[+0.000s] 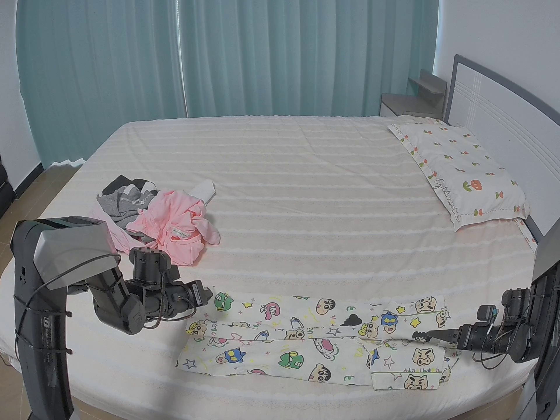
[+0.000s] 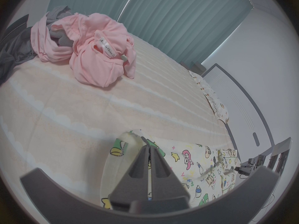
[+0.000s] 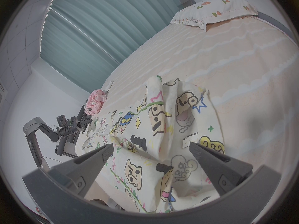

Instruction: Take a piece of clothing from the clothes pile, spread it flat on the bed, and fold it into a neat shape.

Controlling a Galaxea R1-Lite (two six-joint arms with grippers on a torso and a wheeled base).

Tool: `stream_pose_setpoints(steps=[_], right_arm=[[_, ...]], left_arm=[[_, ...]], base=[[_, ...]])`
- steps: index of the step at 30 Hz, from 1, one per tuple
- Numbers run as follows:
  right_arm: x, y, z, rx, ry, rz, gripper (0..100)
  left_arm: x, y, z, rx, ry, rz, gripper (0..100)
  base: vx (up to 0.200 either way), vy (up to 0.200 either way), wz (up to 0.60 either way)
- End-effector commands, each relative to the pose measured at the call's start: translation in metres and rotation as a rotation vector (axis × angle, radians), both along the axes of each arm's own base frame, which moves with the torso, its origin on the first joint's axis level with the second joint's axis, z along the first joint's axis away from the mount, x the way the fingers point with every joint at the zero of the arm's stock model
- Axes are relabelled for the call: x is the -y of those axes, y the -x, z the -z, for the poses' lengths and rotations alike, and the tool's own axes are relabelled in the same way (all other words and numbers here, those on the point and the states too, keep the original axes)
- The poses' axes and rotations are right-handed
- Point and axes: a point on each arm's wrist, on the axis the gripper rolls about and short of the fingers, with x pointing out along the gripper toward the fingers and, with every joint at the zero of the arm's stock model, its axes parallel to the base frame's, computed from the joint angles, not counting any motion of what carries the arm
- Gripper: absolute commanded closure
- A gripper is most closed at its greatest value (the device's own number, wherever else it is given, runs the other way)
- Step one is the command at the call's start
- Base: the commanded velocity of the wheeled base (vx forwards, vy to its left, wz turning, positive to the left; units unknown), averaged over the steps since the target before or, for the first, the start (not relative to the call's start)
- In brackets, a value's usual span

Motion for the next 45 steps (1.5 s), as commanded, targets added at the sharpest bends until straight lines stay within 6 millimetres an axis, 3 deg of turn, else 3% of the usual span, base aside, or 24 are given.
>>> stream_pose_setpoints(steps=[1,34,42,45], right_arm=[[0.000,0.000,0.000,-0.001,0.000,-0.003,0],[-0.001,0.000,0.004,-0.014,-0.003,-0.006,0],[-0.002,0.000,0.004,-0.016,-0.004,-0.007,0],[-0.002,0.000,0.004,-0.016,-0.002,-0.006,0]], left_arm=[[0.000,-0.004,-0.007,0.029,0.004,-0.005,100],[0.006,-0.033,-0.057,0.211,0.034,-0.007,100],[0.003,-0.028,-0.044,0.160,0.024,-0.012,100],[0.000,-0.021,-0.026,0.097,0.011,-0.015,100]], base=[[0.000,0.000,0.00],[0.000,0.000,0.00],[0.000,0.000,0.00],[0.000,0.000,0.00]])
